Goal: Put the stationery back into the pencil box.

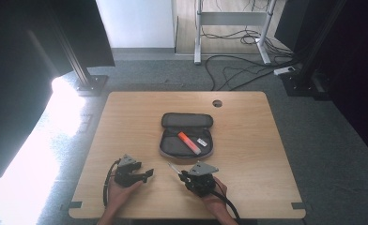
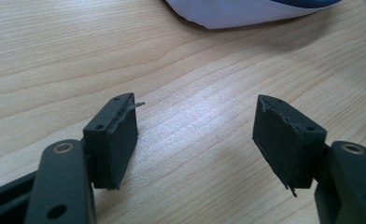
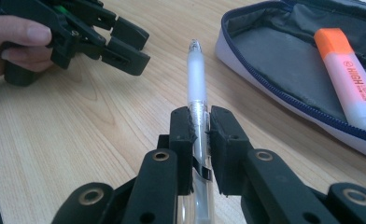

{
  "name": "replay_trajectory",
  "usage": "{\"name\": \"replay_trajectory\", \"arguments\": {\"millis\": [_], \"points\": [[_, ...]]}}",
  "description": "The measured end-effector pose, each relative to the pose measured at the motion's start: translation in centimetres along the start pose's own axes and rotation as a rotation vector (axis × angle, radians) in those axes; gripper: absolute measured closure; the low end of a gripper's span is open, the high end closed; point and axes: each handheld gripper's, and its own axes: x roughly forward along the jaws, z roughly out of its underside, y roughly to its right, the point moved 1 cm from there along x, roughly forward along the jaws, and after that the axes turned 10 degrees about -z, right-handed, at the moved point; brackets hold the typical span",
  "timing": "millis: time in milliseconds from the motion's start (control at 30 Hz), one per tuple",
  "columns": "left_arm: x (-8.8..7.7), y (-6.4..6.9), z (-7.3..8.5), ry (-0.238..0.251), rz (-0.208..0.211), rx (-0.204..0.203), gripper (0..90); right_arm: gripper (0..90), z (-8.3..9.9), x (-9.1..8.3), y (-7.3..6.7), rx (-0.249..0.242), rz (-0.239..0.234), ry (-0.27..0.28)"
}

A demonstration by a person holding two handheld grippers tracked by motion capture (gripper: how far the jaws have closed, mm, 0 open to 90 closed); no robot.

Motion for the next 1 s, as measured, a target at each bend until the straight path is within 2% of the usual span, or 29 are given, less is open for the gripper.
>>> {"name": "replay_trajectory", "arguments": {"millis": [267,1000], "points": [[0.0,0.0,0.0,0.001,0.0,-0.001,31.2,78.8,-0.4,0.1,-0.1,-0.011,-0.005,0.006],[0.0,-0.1,0.0,0.0,0.005,-0.006,31.2,78.8,-2.2,0.6,1.8,-0.001,0.012,0.029]]}}
